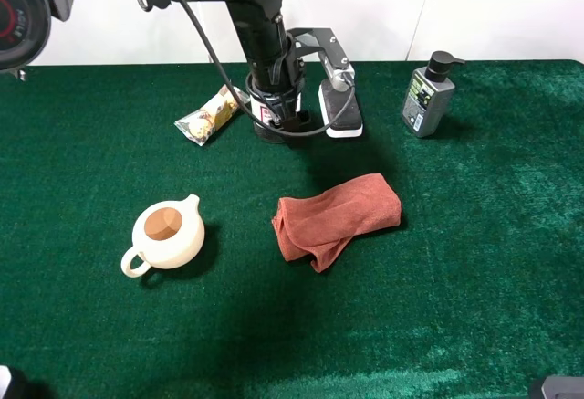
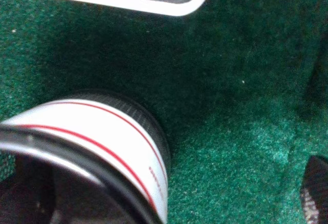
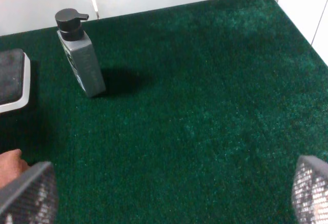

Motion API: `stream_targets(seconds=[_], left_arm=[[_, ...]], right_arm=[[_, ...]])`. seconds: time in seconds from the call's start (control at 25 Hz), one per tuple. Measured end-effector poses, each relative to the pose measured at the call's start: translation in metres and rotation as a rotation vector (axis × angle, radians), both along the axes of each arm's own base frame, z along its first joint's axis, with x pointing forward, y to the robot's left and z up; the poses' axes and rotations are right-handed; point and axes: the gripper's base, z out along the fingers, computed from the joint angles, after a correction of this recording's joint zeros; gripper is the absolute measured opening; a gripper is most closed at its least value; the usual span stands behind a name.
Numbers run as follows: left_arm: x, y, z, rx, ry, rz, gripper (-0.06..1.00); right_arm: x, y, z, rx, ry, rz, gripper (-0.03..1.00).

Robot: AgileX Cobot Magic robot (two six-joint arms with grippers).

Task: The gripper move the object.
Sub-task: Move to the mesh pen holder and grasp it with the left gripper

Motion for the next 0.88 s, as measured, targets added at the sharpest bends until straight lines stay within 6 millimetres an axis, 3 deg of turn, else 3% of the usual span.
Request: stream_targets(seconds=[0.24, 0.6, 0.88], left_arm=[[0.0016, 0.0008, 0.0005, 0.011, -0.019, -0.008, 0.65], [0.0018, 0.0011, 0.0005, 0.014, -0.02, -0.009, 0.11], [0.0024, 0.0011, 0.0012, 0.014, -0.029, -0.011, 0.09]], right_arm=[[0.0001, 0.0001, 0.0002, 0.001, -0.002, 0.0, 0.7], [0.0002, 0.0001, 0.0005, 0.001, -0.006, 0.001, 0.7], [0.0002, 0.0001, 0.0005, 0.001, -0.006, 0.001, 0.7]])
